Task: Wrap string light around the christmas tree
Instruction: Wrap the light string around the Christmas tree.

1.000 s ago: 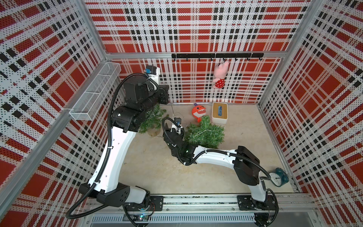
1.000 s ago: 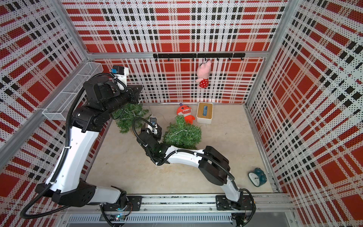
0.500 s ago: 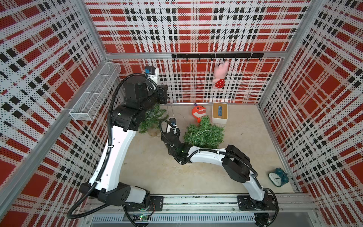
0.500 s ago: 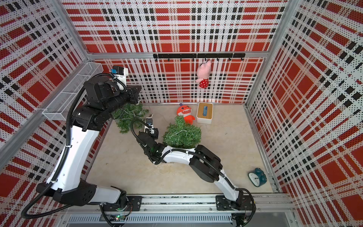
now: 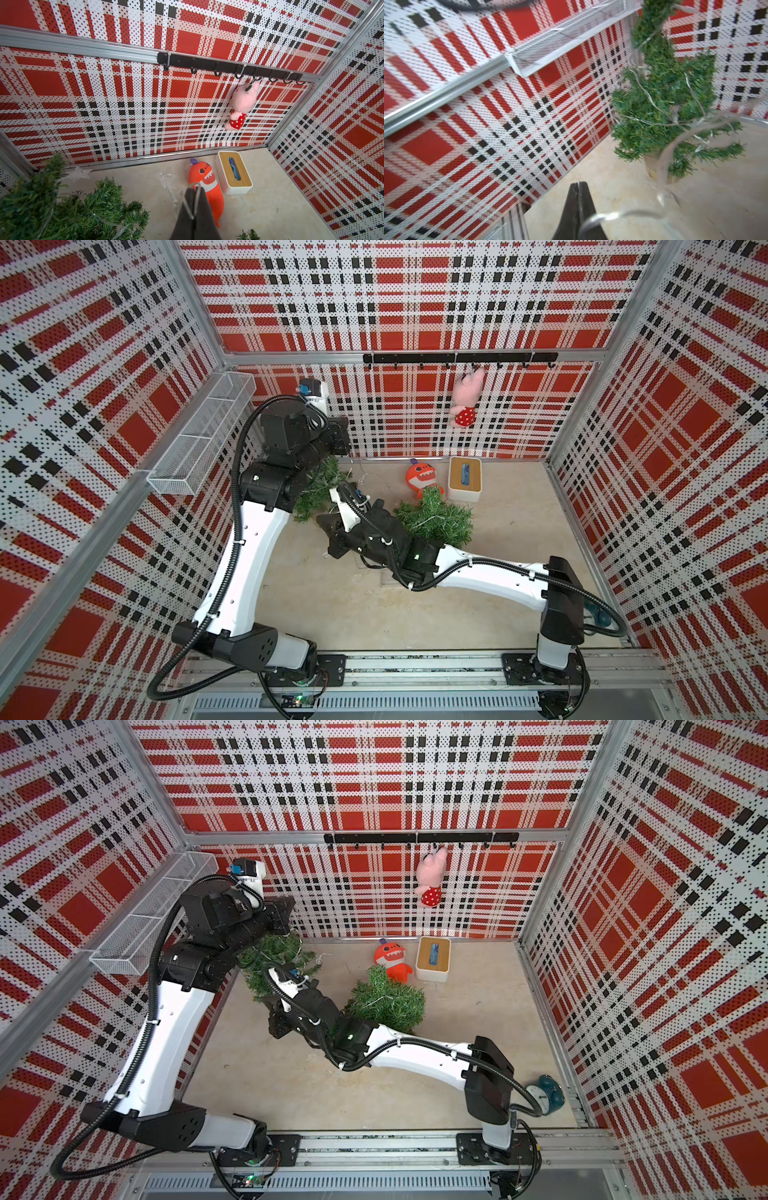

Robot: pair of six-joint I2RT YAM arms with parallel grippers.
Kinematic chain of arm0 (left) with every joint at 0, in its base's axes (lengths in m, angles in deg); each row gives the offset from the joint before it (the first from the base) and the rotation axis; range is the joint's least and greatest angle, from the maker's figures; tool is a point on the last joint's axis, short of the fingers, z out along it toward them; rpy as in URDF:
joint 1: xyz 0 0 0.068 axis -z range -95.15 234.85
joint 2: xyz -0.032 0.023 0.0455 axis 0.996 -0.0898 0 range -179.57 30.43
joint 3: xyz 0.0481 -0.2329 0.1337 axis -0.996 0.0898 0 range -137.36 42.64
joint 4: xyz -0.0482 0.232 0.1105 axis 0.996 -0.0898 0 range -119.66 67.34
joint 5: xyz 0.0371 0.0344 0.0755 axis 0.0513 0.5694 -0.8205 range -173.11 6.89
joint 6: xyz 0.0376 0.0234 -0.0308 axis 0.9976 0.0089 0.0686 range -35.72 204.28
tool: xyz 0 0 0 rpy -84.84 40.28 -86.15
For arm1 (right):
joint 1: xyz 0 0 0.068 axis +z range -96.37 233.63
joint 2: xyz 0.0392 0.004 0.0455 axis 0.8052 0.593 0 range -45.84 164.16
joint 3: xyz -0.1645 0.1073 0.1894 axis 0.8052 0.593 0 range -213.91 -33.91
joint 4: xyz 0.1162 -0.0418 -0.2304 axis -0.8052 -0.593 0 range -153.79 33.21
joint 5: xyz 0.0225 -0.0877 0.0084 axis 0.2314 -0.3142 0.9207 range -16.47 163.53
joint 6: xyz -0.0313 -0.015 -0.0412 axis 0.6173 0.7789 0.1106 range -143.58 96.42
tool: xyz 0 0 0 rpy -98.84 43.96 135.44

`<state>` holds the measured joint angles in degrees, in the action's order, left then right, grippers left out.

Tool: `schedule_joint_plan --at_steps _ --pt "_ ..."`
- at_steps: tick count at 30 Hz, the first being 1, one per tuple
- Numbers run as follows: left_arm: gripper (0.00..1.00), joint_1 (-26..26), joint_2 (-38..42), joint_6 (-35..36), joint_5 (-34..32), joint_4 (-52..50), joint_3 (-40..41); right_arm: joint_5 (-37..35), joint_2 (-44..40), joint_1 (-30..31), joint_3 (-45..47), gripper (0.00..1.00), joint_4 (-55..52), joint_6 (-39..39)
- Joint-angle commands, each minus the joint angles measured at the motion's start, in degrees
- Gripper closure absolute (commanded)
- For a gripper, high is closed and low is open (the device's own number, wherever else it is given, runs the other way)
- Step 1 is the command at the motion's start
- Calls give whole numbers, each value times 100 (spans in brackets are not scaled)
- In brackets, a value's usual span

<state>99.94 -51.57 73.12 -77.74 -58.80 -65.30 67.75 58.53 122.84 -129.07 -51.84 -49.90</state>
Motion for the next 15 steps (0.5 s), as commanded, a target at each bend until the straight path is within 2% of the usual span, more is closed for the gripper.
schedule_joint_plan --at_steps 1,5,8,11,15 --pt "100 -49 127 -35 55 262 10 1339 -319 -14 -238 100 -651 176" --pt "100 -50 105 -31 69 265 10 2093 -704 -11 -373 100 -1019 245" --pt "100 -48 159 -60 138 287 76 2191 -949 -6 -610 100 -1919 384" --pt "100 -50 392 -143 326 466 423 1617 -1309 -12 -632 100 -2963 692" --pt "100 42 883 -357 423 957 1226 560 -2098 -76 -67 100 -3572 910"
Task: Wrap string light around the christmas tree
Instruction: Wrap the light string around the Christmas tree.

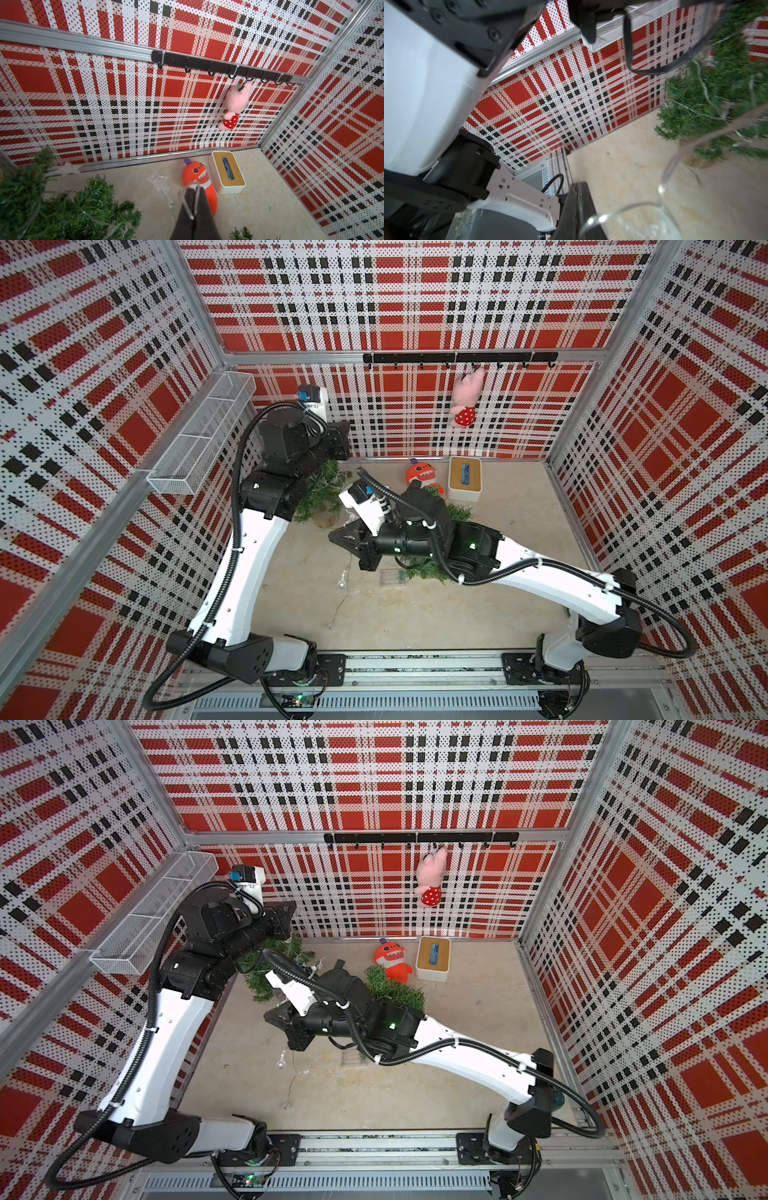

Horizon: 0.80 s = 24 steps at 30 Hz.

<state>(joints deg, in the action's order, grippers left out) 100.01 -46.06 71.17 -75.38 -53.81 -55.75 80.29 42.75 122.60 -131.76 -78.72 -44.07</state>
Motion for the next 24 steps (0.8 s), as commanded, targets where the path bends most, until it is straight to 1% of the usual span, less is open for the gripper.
schedule_joint_plan --at_steps 1,2,5,7,10,12,14,16,18,19,21,23,24 --pt "100 175 467 -196 160 584 489 -898 -726 -134 352 100 -947 282" --pt "100 333 582 -226 104 703 685 -1043 -910 -215 472 100 -982 223" --pt "100 1139 1026 -388 -162 1221 1484 -1321 -1511 -586 858 100 -1007 -85" --pt "100 1729 1369 -512 -352 1599 2172 -1568 -1844 -775 1021 100 -1123 -265" --pt "100 2416 1813 -943 -501 2240 3157 -1818 -2136 -856 1060 100 -1332 -382" --pt "100 2900 2032 -1125 -740 2556 3646 -2126 -2213 -872 947 100 -1559 -372" --pt "100 3237 2127 -1226 -908 2812 3941 -2450 -2219 -961 709 100 -1887 -284" --pt "100 3500 2143 -1256 -982 3037 4143 -2577 -2211 -1340 462 100 -2187 -198" --pt "100 3807 2118 -1244 -975 3389 4293 -2430 -2280 -1828 321 100 -2181 -154" --pt "100 3951 2090 -1201 -972 3550 4332 -2322 -2319 -1951 291 100 -2077 -124" --pt "100 4203 2034 -1063 -998 3743 4365 -2000 -2348 -1986 164 100 -1831 -16" --pt "99 4254 1990 -991 -966 3762 4367 -1894 -2289 -1984 -28 100 -1873 55" --pt "92 4242 1989 -974 -925 3751 4380 -1894 -2256 -1984 -117 100 -1981 98"
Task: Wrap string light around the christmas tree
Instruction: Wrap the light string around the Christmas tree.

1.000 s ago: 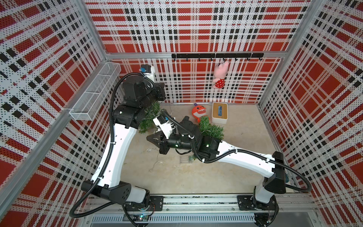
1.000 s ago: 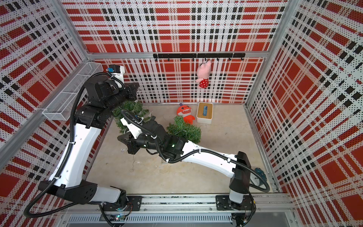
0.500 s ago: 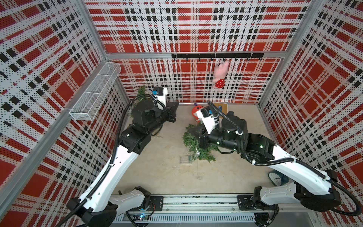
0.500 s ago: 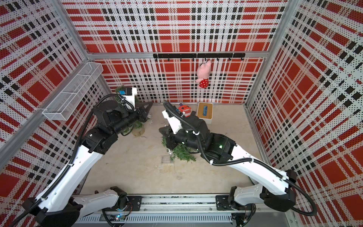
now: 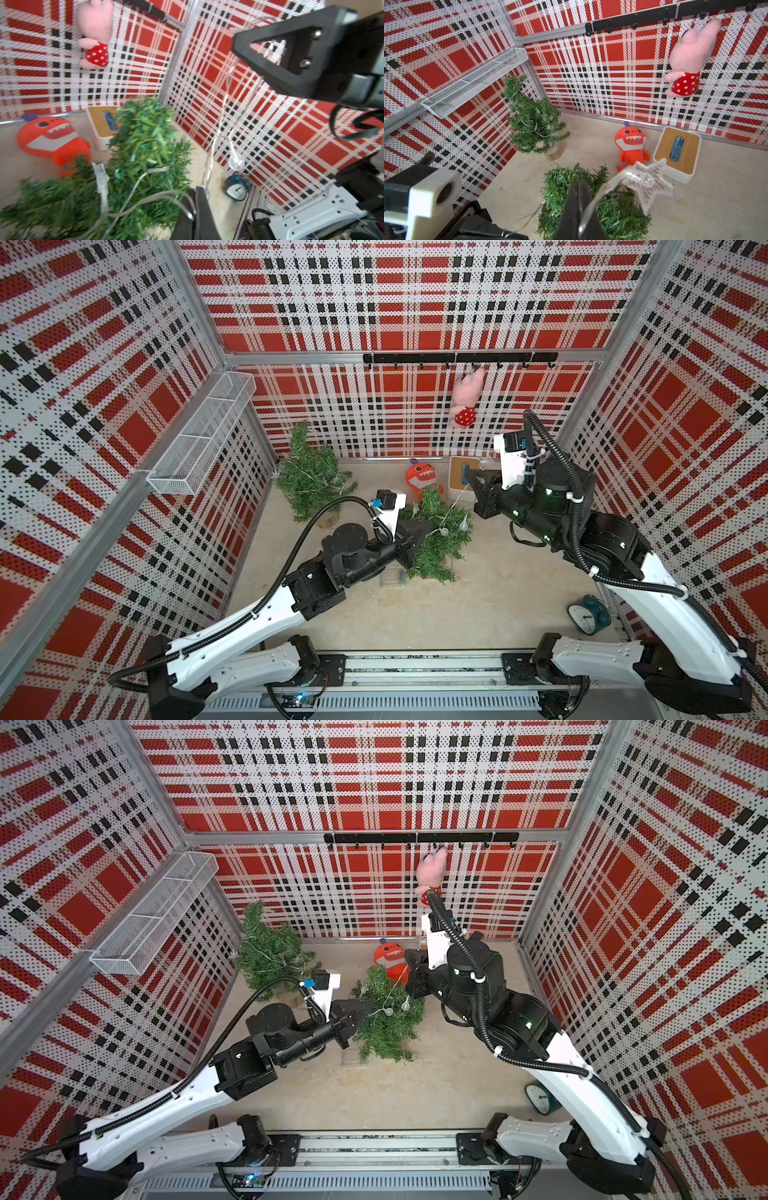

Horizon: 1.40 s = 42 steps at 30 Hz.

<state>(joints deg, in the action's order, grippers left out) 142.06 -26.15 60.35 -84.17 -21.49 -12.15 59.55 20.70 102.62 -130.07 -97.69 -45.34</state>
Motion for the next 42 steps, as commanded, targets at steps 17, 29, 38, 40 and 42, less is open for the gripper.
schedule_joint_plan --at_steps 17,29,38,40,42 --pt "16 -1580 10 699 935 618 346 -24 -422 -980 1440 100 228 299" --pt "16 -695 -1417 1738 -429 1739 -108 122 -517 -1865 1928 100 95 43" --pt "65 -826 -1745 1791 -760 2985 95 1099 -664 -1864 1796 100 477 5" --pt "83 -842 -1857 1942 -686 3086 -6 1084 -643 -1861 1793 100 528 40" --pt "98 -978 -1987 1997 -556 3144 -146 1035 -585 -1866 1726 100 568 95"
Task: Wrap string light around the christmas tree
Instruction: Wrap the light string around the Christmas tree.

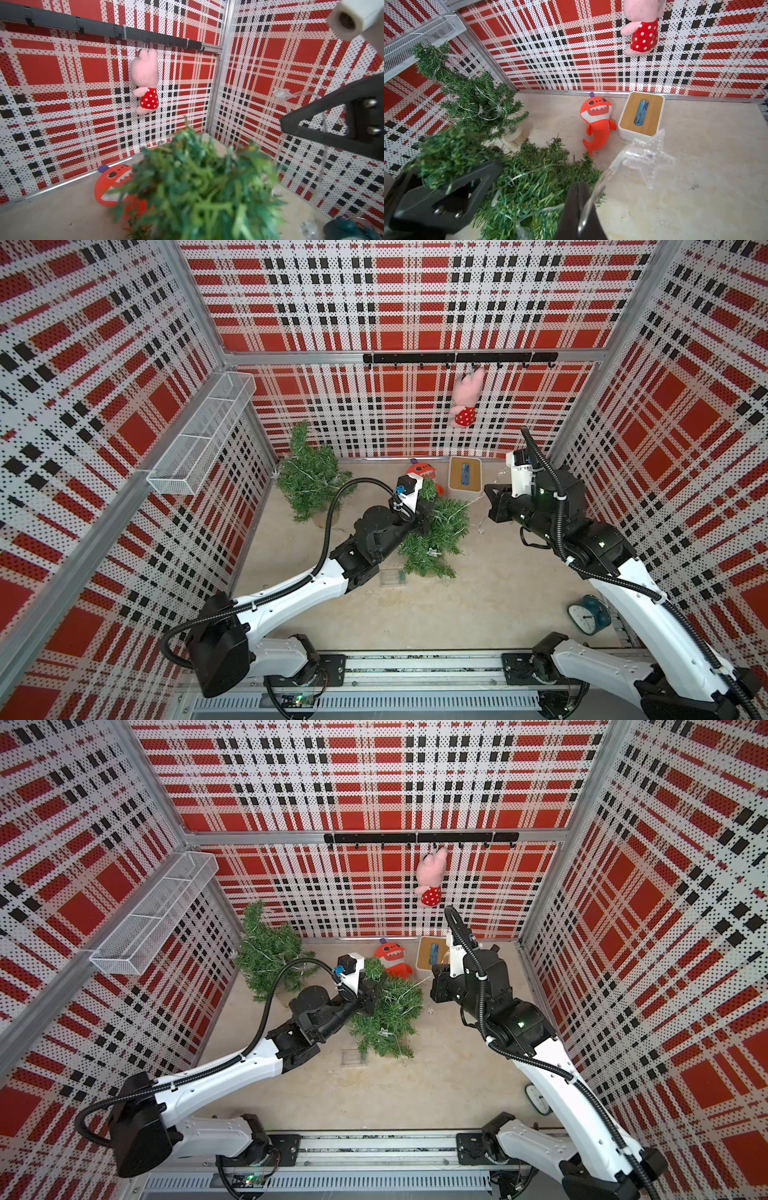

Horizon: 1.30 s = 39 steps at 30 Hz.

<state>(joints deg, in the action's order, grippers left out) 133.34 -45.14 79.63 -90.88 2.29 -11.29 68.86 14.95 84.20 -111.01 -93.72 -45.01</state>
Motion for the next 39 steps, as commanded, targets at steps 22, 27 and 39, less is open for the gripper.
schedule_joint_plan --at_steps 22,27,39 --pt "68 -1175 -1478 440 1973 1327 -1042 1010 853 -865 -725 100 472 310" --pt "43 -1218 -1065 303 1801 922 -1008 853 1025 -876 -724 100 669 322" --pt "24 -1029 215 -256 1086 60 -392 966 1257 -877 -863 100 772 350"
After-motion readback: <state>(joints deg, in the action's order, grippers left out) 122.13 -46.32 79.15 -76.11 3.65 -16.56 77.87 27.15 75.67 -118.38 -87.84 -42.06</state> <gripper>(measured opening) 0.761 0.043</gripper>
